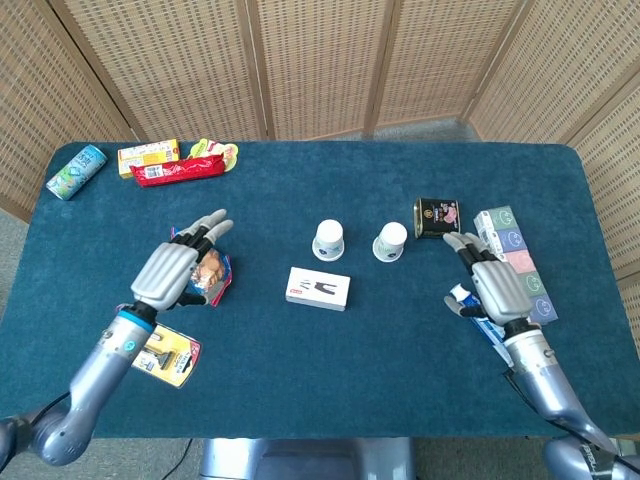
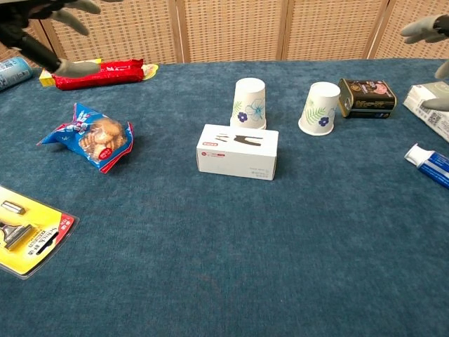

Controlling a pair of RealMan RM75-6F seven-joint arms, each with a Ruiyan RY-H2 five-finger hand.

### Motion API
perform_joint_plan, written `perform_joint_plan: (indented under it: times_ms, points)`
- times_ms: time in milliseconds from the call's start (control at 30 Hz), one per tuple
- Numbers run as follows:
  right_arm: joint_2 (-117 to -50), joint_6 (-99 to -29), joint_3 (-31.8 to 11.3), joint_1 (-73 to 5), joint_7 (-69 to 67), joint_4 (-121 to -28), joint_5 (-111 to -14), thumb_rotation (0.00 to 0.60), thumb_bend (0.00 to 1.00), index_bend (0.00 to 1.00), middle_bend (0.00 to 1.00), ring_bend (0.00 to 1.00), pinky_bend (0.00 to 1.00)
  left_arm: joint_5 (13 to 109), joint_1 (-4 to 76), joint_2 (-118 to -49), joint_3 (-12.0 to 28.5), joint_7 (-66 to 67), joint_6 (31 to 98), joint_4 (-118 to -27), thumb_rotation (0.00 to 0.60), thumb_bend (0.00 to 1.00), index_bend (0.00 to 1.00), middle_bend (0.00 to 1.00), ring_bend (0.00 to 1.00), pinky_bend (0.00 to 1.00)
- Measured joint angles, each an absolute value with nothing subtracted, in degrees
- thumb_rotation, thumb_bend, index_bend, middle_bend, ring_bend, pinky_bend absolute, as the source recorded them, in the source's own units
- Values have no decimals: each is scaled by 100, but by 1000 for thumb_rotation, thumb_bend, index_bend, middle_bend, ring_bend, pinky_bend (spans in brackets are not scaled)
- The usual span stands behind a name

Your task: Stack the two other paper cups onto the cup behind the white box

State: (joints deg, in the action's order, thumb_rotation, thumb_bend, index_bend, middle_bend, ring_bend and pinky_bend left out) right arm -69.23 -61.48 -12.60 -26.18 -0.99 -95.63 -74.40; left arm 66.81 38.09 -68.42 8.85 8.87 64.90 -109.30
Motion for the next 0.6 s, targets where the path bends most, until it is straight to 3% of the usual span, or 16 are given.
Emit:
perform_joint_plan:
  times_ms: [600]
  points:
    - [-7919, -5301, -1585, -3695, -324, -8396, -7159, 600, 314, 0, 12, 0, 294, 7352, 3108, -6285, 690, 283, 6939, -11259, 600, 396, 18, 0, 0, 178]
